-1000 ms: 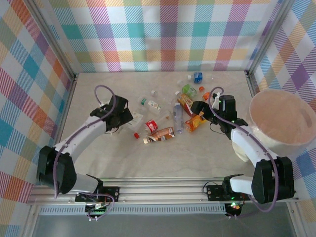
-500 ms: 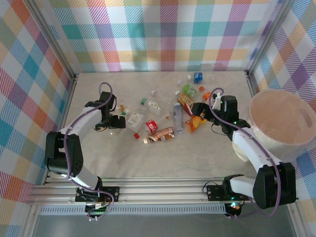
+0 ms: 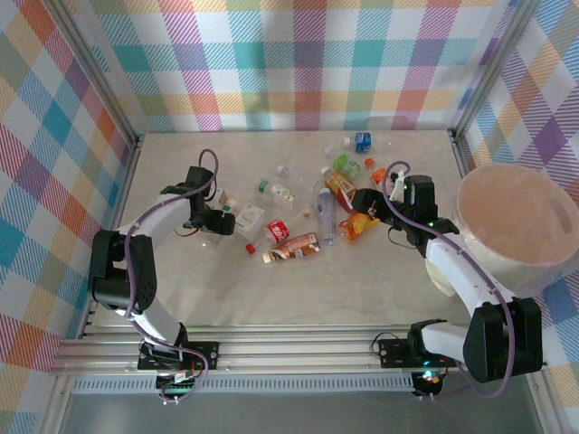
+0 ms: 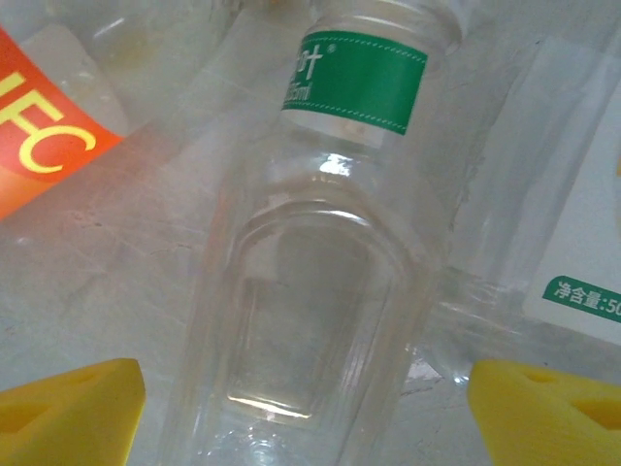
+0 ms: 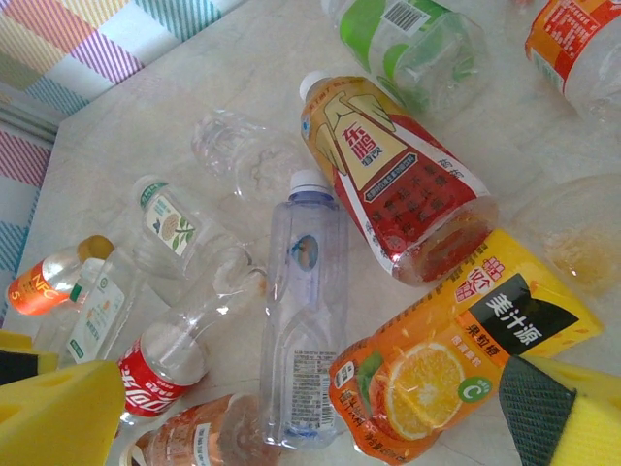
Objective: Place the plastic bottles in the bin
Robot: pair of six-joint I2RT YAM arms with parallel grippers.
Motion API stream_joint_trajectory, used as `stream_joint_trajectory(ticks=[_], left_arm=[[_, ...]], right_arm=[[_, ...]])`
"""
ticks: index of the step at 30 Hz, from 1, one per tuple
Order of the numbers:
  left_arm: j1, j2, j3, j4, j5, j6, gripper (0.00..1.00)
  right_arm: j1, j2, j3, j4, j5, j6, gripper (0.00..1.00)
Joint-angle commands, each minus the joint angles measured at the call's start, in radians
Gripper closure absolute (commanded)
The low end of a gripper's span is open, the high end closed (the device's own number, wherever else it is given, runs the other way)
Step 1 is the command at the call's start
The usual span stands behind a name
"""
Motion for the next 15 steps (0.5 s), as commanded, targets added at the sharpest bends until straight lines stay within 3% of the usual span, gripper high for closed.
stream_joint_trajectory(ticks=[1, 5, 7, 15], left_arm=[[-0.006, 0.055, -0.039, -0.024, 0.01, 0.025, 0.14], [0.045, -0.051, -0.04, -0.024, 0.1, 0.003, 0.07], [0.053, -0.079, -0.03, -0.046, 0.088, 0.011, 0.0], [0.018, -0.032, -0.026, -0.144, 0.01, 0.146, 0.0]], right_arm=[[0.004, -0.016, 0.019, -0.015, 0.013, -0.025, 0.0], [0.004, -0.014, 0.024, -0.025, 0.017, -0.037, 0.0], [0.003, -0.011, 0.027, -0.026, 0.019, -0.047, 0.0], [0.004, -0.002, 0.042, -0.037, 0.046, -0.064, 0.0]])
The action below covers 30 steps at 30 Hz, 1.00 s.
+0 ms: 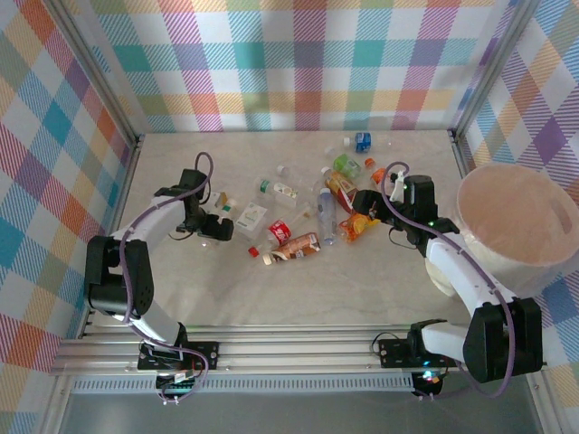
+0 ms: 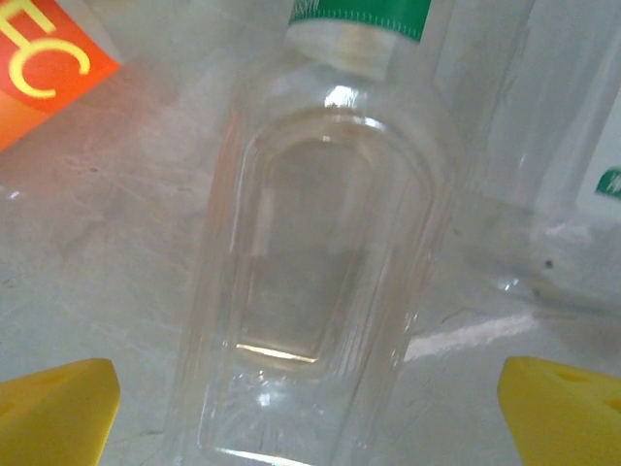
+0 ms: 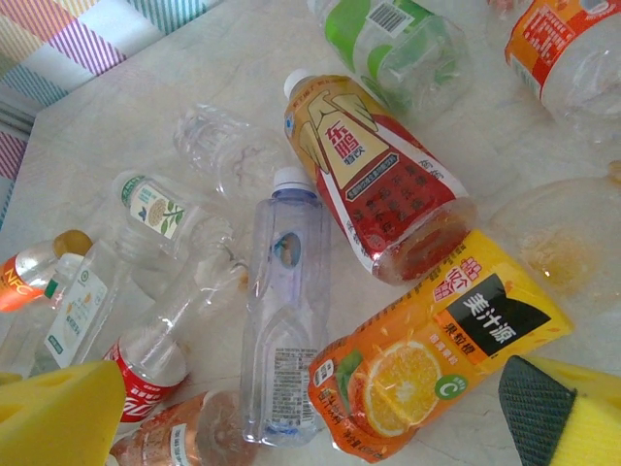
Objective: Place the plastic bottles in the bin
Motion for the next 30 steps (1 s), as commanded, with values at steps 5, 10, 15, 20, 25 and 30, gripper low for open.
stream_joint_trajectory(ticks=[5, 10, 15, 20, 25, 30], left_arm=[[-0.032, 0.048, -0.023, -0.048, -0.051, 0.127, 0.02], [-0.048, 0.11, -0.021, 0.016, -0.085, 0.139, 0.07], [-0.063, 0.132, -0.026, 0.028, -0.095, 0.132, 0.28], [-0.071, 0.073, -0.007, -0.008, -0.092, 0.112, 0.49], [-0.075, -0.026, 0.02, -0.04, -0.056, 0.067, 0.52], [-0.131, -0.148, 0.043, -0.017, -0.048, -0.01, 0.53]], right_arm=[[0.004, -0.001, 0.03, -0.016, 0.029, -0.021, 0.0], [0.004, 0.004, 0.031, -0.022, 0.027, -0.023, 0.0], [0.004, -0.006, 0.026, -0.021, 0.035, -0.03, 0.0], [0.004, -0.016, 0.012, 0.001, 0.037, -0.033, 0.0], [0.004, -0.042, -0.014, 0.062, 0.014, -0.026, 0.0], [0.004, -0.068, -0.025, 0.093, 0.008, 0.007, 0.0]])
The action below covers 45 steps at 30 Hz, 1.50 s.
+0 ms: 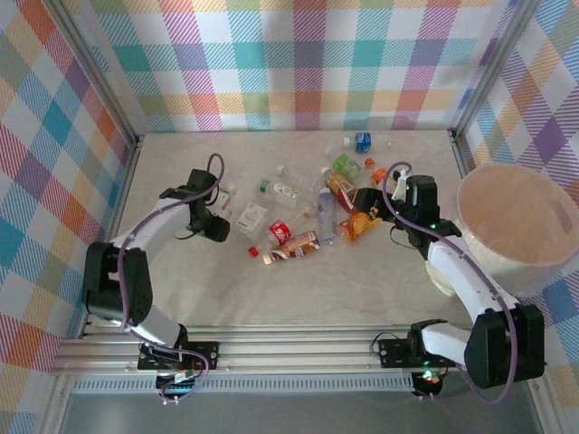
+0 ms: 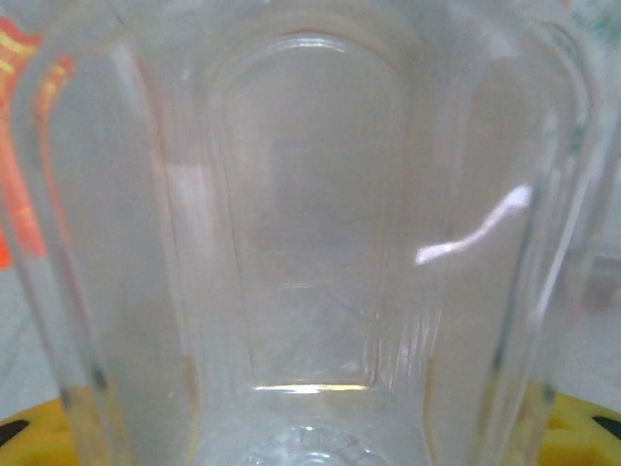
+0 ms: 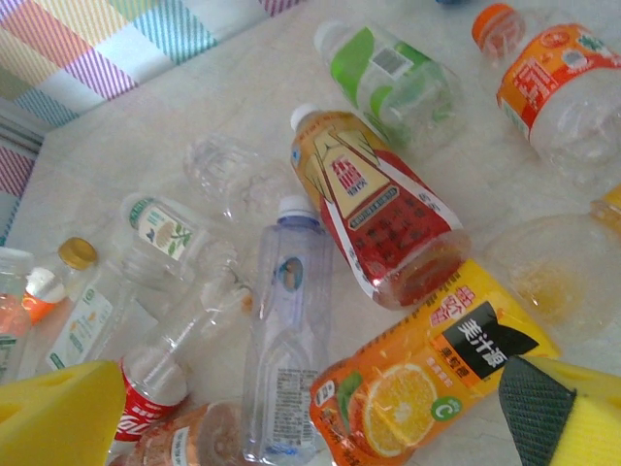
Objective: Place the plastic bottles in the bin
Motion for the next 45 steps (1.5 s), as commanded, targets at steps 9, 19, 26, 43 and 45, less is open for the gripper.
stream_joint_trajectory(ticks=[9, 19, 26, 43, 45], left_arm=[[-0.231, -0.194, -0.04, 0.383, 0.147, -0.303, 0.53], [-0.473, -0.004, 0.117, 0.488, 0.123, -0.353, 0.55], [-0.584, 0.086, 0.21, 0.492, 0.124, -0.315, 0.54], [-0.608, 0.118, 0.232, 0.553, 0.273, -0.313, 0.53], [-0.608, 0.121, 0.236, 0.56, 0.297, -0.305, 0.53]], right_arm=[[0.004, -0.052, 0.059, -0.062, -0.084, 0.08, 0.0], [0.004, -0.114, 0.11, -0.111, -0.279, 0.133, 0.0], [0.002, -0.102, 0.186, -0.15, -0.429, 0.195, 0.0], [0.002, 0.04, 0.284, -0.049, -0.635, 0.225, 0.0], [0.002, 0.063, 0.289, -0.019, -0.7, 0.226, 0.0]])
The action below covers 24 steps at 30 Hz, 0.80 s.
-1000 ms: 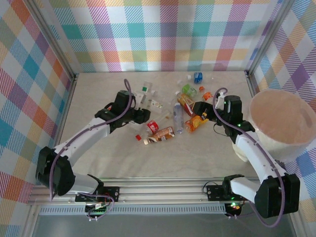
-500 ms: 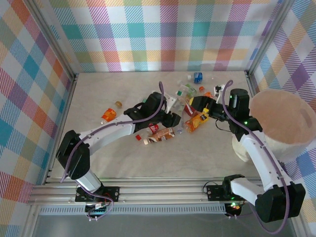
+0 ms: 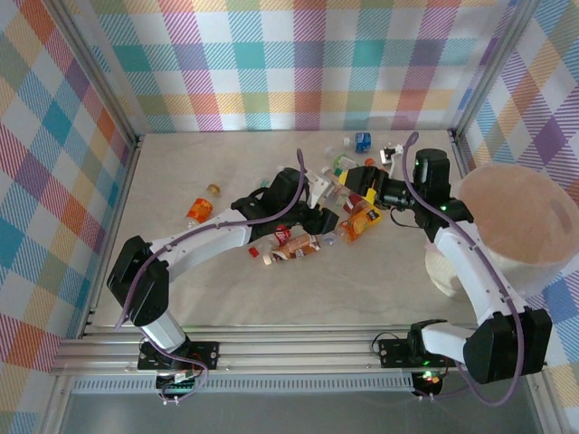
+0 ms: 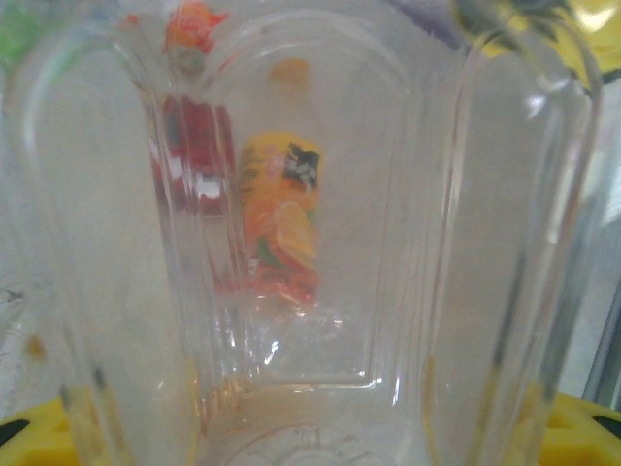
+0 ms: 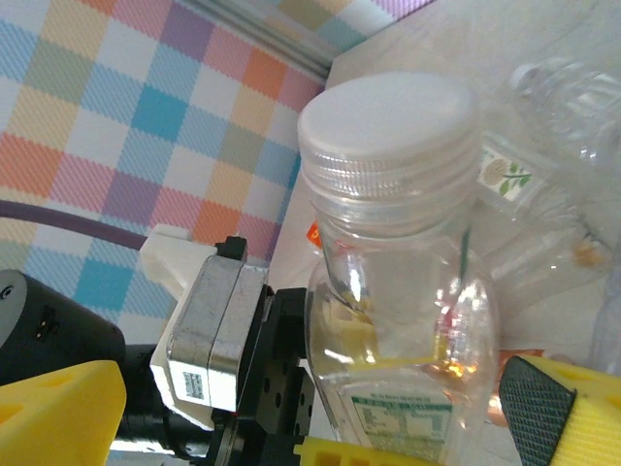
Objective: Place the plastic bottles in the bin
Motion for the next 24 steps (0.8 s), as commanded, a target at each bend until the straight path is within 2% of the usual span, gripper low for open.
stream_joint_trajectory(ticks=[1, 6, 14, 15, 17, 20, 24], left_arm=[[-0.015, 0.001, 0.02, 0.054, 0.062, 0.026, 0.53], [-0.014, 0.023, 0.049, 0.062, 0.074, 0.029, 0.53], [-0.014, 0.042, 0.085, 0.098, 0.11, 0.046, 0.52], [-0.014, 0.046, 0.089, 0.101, 0.113, 0.048, 0.52], [-0.014, 0.052, 0.099, 0.102, 0.104, 0.048, 0.52], [-0.013, 0.05, 0.098, 0.108, 0.082, 0.052, 0.52], [-0.012, 0.042, 0.091, 0.118, 0.078, 0.053, 0.52]], right_arm=[[0.002, 0.031, 0.04, 0.079, -0.131, 0.006, 0.0], [0.003, 0.06, 0.092, 0.09, -0.17, -0.023, 0.0], [0.004, 0.111, 0.111, 0.139, -0.157, 0.043, 0.04], [0.004, 0.111, 0.116, 0.112, -0.119, 0.033, 0.04], [0.004, 0.108, 0.143, -0.028, 0.036, -0.01, 0.03], [0.004, 0.083, 0.123, -0.084, 0.169, -0.034, 0.04], [0.004, 0.096, 0.115, -0.08, 0.116, -0.031, 0.09]])
